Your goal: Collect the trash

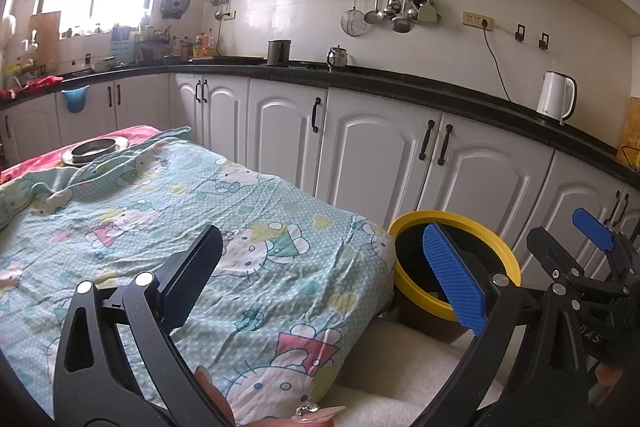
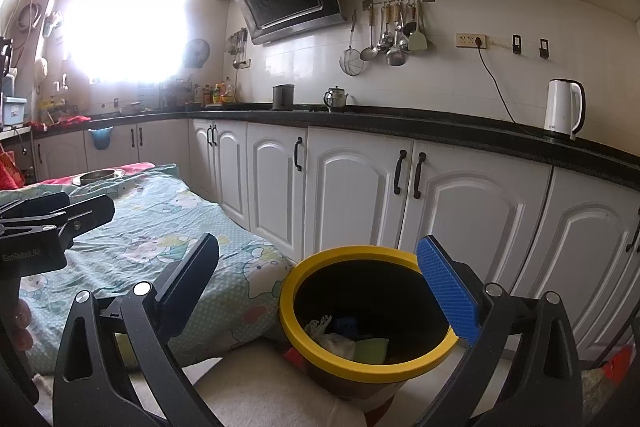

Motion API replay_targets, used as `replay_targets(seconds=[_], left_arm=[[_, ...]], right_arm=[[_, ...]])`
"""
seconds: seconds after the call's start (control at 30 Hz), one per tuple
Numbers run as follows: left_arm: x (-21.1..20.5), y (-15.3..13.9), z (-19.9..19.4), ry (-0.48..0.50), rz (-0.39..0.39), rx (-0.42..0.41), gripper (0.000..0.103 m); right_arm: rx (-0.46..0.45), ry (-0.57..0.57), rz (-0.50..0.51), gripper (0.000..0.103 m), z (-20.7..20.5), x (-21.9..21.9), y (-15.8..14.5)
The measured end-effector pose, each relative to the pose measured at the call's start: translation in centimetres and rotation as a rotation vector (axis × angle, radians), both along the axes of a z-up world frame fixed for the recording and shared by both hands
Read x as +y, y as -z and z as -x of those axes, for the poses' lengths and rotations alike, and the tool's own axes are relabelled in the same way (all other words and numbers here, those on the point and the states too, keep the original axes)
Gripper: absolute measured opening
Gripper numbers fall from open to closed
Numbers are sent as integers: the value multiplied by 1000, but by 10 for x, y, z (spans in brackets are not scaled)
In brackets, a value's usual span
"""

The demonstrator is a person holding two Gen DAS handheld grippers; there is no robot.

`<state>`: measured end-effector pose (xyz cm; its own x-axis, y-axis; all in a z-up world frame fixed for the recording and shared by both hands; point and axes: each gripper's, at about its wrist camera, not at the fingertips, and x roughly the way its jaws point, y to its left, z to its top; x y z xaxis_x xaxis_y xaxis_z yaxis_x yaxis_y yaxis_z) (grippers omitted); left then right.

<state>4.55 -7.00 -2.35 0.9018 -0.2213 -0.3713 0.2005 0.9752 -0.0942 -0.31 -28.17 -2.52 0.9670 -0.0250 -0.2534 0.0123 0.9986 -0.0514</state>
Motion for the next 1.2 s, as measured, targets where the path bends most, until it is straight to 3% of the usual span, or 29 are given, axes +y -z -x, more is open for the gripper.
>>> replay_targets(seconds=[1.2], left_arm=[[-1,-3,1,-4,3,-5,92]], right_arm=[[-5,7,-1,97,1,-2,-1]])
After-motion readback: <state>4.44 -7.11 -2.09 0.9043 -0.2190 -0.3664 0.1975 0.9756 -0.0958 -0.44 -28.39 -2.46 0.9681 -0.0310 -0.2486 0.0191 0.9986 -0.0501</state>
